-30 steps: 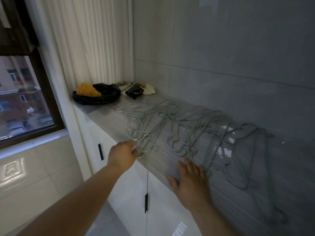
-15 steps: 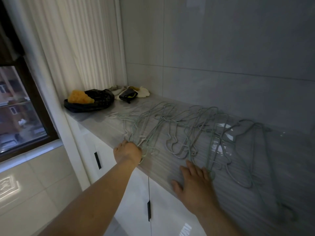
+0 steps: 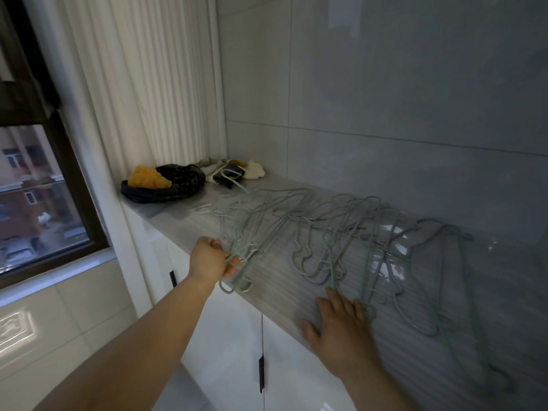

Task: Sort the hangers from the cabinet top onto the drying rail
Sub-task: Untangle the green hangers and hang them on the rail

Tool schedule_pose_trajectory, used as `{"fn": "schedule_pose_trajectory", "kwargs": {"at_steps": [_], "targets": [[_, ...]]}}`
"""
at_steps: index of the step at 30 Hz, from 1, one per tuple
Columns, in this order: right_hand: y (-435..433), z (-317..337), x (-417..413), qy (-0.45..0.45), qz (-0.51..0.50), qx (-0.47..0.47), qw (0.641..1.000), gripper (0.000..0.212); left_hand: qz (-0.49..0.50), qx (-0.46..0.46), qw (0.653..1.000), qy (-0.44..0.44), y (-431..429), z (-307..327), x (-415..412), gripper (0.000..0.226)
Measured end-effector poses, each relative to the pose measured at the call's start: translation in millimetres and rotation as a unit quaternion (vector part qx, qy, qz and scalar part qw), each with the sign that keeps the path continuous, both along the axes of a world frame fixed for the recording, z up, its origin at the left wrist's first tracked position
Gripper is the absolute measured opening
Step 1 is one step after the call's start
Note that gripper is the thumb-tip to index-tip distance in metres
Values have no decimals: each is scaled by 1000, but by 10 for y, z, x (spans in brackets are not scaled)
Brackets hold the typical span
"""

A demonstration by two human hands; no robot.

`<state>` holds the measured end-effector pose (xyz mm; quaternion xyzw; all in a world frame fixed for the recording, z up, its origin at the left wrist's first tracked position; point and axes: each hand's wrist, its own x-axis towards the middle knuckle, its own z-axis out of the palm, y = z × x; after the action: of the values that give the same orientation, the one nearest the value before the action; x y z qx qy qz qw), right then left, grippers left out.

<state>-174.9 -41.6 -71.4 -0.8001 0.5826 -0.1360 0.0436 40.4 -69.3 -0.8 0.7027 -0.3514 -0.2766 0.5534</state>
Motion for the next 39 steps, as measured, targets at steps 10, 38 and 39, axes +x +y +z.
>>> {"fn": "schedule_pose_trajectory", "kwargs": {"at_steps": [10, 38, 39], "targets": [[12, 16, 20, 11, -11, -30, 999, 64, 82, -75, 989, -94, 503, 115, 206, 20], [2114, 1535, 1407, -518, 195, 228, 801, 47, 179, -67, 904, -383, 3983, 279, 63, 21], [2308, 1563, 1470, -517, 196, 271, 788, 49, 183, -53, 899, -395, 4250, 260, 22, 14]]}}
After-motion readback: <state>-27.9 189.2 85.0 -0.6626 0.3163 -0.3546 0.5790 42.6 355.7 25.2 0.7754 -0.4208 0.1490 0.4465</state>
